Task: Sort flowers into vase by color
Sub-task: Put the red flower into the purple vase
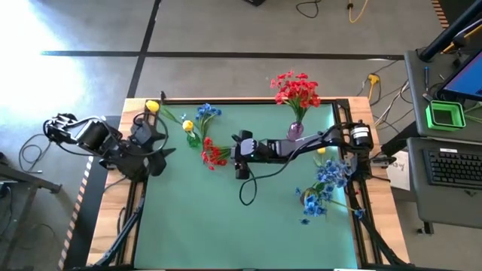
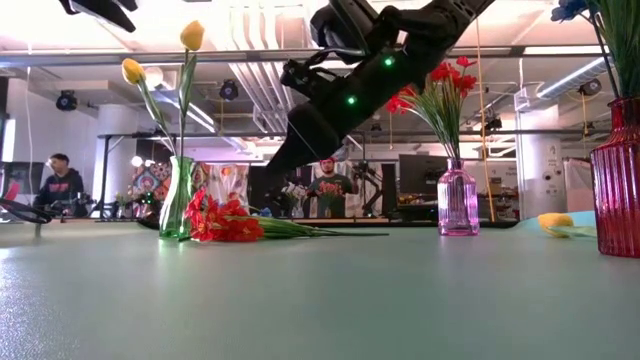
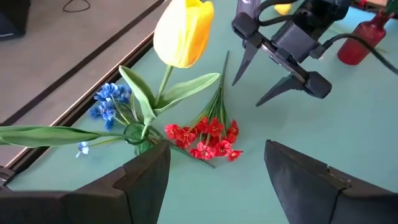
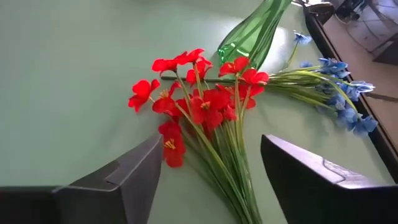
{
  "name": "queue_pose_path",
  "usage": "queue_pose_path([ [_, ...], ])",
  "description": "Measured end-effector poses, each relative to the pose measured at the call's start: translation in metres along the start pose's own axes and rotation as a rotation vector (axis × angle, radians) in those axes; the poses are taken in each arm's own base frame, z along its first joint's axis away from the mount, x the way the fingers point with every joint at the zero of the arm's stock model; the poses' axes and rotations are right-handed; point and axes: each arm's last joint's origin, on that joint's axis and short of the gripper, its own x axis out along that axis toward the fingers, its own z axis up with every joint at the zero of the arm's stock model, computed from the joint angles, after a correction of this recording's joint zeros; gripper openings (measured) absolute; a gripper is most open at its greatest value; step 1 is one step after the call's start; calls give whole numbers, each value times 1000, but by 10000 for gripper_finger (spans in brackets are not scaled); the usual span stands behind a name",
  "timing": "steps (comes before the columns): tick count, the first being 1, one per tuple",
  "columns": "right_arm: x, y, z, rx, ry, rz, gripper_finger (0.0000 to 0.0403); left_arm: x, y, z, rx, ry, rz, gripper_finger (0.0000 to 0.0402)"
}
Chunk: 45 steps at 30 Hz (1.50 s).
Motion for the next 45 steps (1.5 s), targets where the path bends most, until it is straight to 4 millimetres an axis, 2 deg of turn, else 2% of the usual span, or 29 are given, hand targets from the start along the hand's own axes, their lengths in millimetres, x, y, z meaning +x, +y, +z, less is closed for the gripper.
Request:
queue_pose_path([
  [5,2,-9,-6,-25,17,-5,296,6,-7,1,22,1,33,249],
  [10,6,-24,-17,3,22,71,311,11,-14,2,31,7,47,249],
  [17,8,-33,-33,22,48,66,313,18,-24,4,38,4,52,249],
  [34,8,-36,-43,11,-70,16,306,30,-42,8,62,-8,53,249],
  [37,15,-36,-45,8,-113,7,308,31,-43,9,62,-24,70,249],
  [39,23,-33,-52,8,-107,23,308,31,-43,9,62,-26,71,249],
  [42,39,-28,-67,-3,-28,-10,307,31,-43,9,54,-33,65,249],
  [45,52,-28,-73,14,4,-10,306,31,-44,10,50,-36,62,249],
])
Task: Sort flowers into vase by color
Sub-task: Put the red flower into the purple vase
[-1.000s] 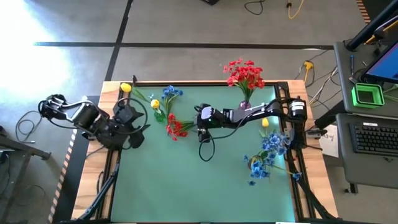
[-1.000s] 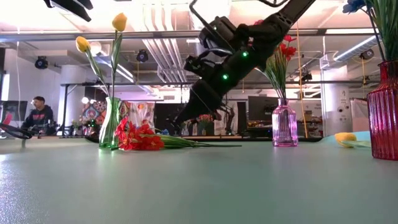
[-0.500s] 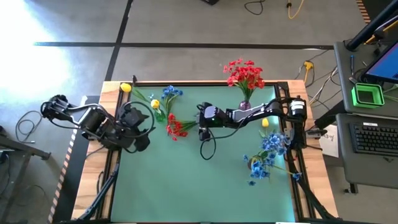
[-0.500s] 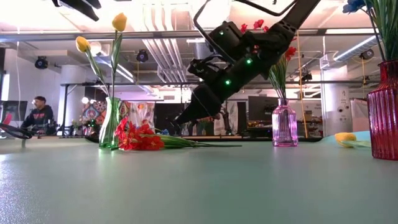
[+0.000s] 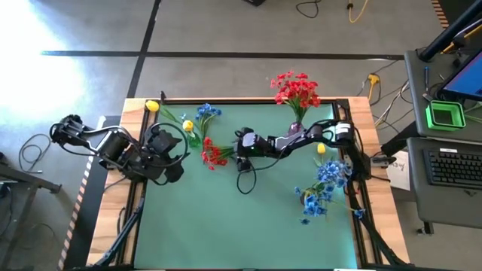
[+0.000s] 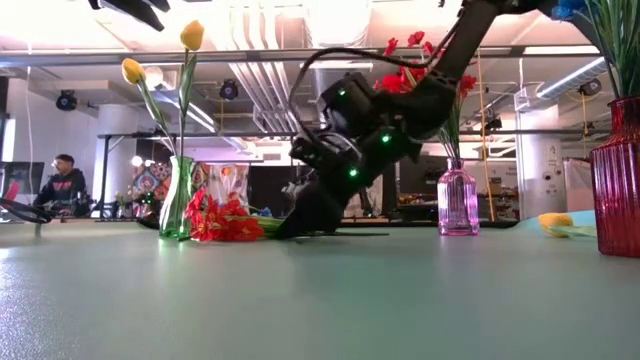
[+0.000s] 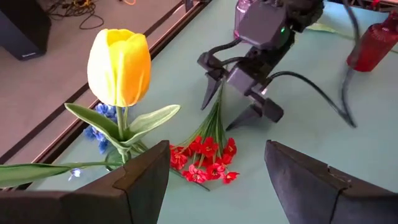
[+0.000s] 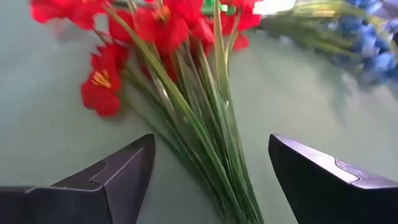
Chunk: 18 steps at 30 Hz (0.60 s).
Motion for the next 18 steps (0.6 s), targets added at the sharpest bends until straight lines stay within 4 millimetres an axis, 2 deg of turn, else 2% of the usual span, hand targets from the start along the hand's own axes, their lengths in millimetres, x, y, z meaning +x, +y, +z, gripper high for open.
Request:
queue_pose_path([
  [5,17,-3,-1,93,51,-14,304,2,-2,1,18,-6,5,249],
  [10,20,-5,3,123,106,16,288,3,-4,1,25,-8,11,249],
  [14,19,-4,5,123,130,73,251,3,-5,1,31,-10,12,249],
  [18,19,-4,8,124,161,115,194,4,-7,2,40,-17,6,249],
])
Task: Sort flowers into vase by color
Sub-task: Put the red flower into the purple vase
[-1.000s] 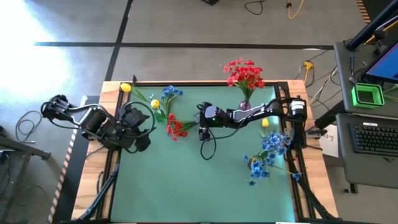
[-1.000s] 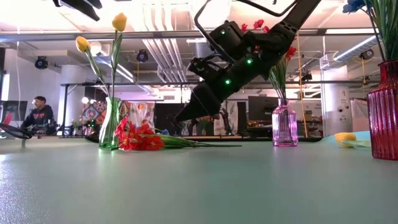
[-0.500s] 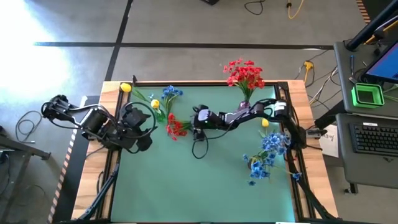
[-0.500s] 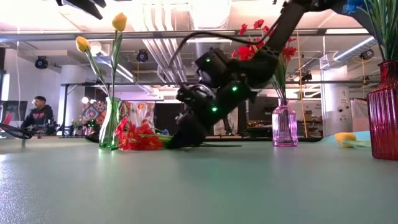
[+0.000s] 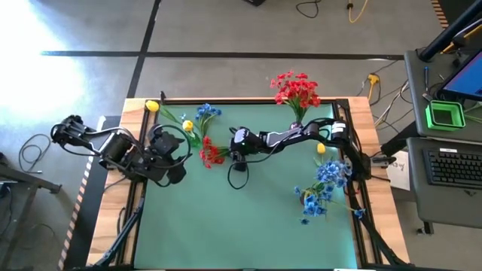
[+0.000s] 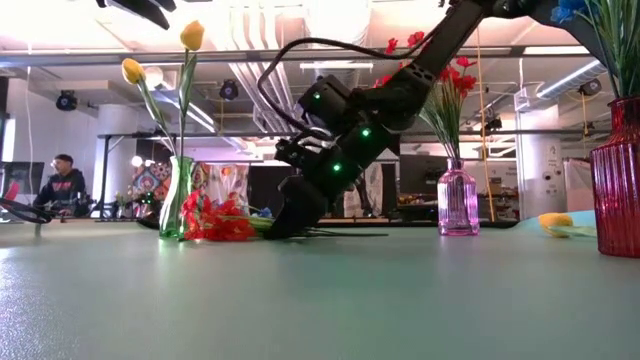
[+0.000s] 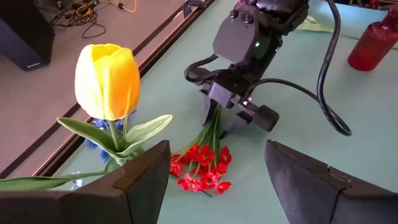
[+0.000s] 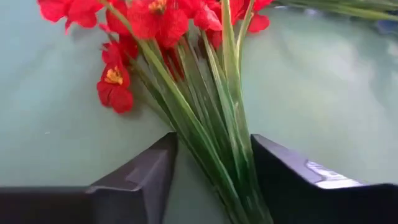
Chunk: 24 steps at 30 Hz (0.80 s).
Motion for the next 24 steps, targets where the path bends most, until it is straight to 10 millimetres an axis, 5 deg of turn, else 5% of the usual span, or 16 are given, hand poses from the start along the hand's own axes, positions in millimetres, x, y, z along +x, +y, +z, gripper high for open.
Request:
queue_pose_path([
  [12,-20,5,9,-18,21,93,36,8,-10,0,32,3,36,249],
  [24,-108,10,32,-40,-319,84,21,9,-10,1,56,-15,53,249],
])
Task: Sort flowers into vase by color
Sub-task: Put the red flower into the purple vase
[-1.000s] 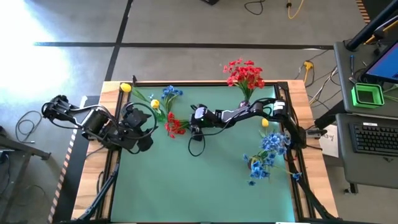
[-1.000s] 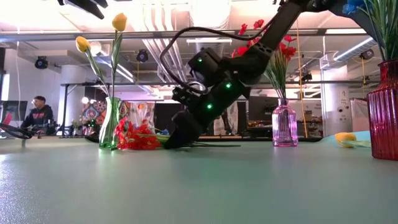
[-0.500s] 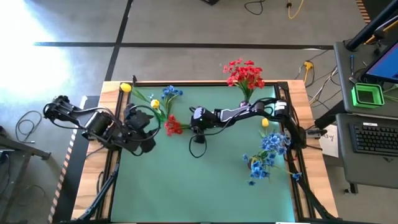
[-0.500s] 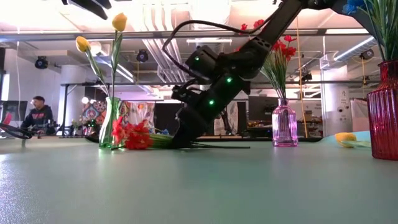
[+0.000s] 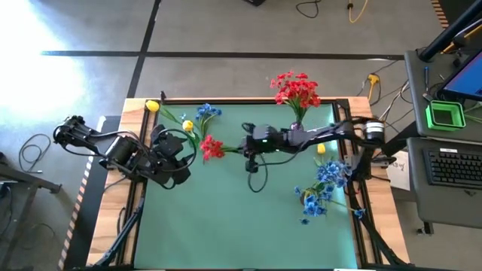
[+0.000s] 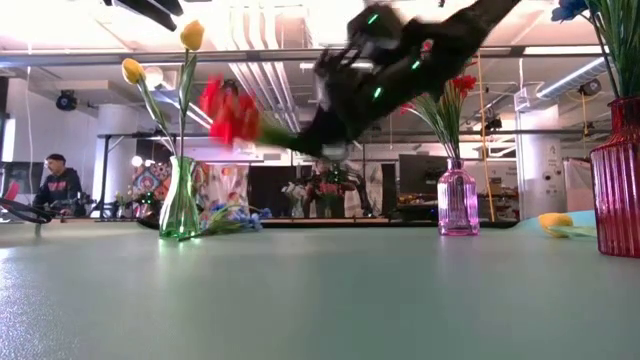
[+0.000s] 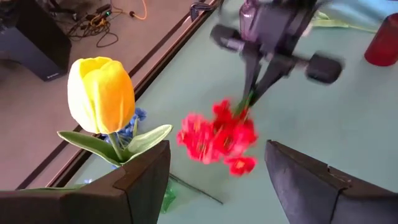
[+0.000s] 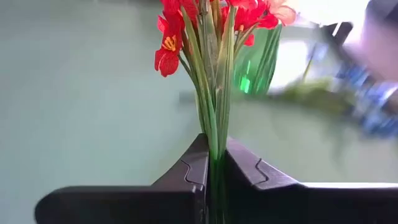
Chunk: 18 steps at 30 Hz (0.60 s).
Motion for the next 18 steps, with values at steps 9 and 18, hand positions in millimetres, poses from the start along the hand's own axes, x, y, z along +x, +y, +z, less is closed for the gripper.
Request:
queue_pose_path([
  [9,-66,0,22,0,-367,-70,22,12,-21,6,75,-30,-19,249],
  [18,-108,-7,14,30,-623,-145,22,33,-60,17,273,-118,-65,249],
])
